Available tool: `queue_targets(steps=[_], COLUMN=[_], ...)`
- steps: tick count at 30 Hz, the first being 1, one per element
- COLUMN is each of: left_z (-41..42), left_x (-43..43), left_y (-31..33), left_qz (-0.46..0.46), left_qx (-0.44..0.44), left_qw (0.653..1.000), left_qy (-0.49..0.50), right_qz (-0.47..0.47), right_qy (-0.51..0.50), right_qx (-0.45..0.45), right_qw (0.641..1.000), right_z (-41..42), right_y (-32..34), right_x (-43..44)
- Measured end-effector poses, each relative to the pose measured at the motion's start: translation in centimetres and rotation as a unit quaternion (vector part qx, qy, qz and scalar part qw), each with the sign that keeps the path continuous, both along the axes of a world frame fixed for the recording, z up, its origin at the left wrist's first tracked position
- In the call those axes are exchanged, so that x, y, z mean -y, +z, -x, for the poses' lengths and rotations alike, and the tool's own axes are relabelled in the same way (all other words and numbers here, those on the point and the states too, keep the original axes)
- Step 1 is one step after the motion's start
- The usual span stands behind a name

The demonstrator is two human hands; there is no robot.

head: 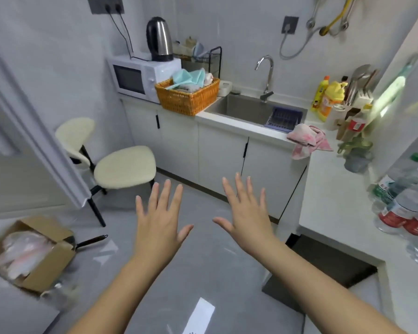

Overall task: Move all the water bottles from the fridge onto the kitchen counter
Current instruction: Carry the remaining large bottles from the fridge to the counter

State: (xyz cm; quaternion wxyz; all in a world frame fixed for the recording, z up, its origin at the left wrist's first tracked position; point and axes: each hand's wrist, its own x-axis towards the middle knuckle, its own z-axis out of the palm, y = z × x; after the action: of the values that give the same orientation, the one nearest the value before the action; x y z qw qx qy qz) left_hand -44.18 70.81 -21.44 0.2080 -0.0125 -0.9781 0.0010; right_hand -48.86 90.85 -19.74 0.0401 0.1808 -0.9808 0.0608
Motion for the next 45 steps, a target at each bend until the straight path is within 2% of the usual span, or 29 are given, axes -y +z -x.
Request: queue_targets(steps=[6,14,30,39,45], left_z=[-10.2,-17.9,-24.3,-29.4,-32.8], left_x=[12.7,23.9,42.0,49.7,55.0], left_y=[2.1,3.4,1.4,1.0,1.2], left_qz=[0.007,-0.002,-0.026,-0.070,-0.058], left_qx=[-0.002,-0.025,-0.001,0.026,0.006], left_qw=[0.993,0.973,0.907,0.841,0.831], left_qy=[0.120,0.229,0.420,0.536,0.554], right_qz=[0.015,0.008,0.003,-0.049,-0.032], right_qy=[0.107,0.237,0.449,0.550,0.576], right_qx=[-0.025,-0.045,-0.023,-0.014,-0.028], right_qw=[0.994,0.970,0.893,0.834,0.817], right_z=[-6.3,-10.3,-11.5,-14.5,-17.7], right_y=[0.7,2.1,0.1,0.0,0.3], right_x=[13.4,27.3,51.6,63.5,69.5])
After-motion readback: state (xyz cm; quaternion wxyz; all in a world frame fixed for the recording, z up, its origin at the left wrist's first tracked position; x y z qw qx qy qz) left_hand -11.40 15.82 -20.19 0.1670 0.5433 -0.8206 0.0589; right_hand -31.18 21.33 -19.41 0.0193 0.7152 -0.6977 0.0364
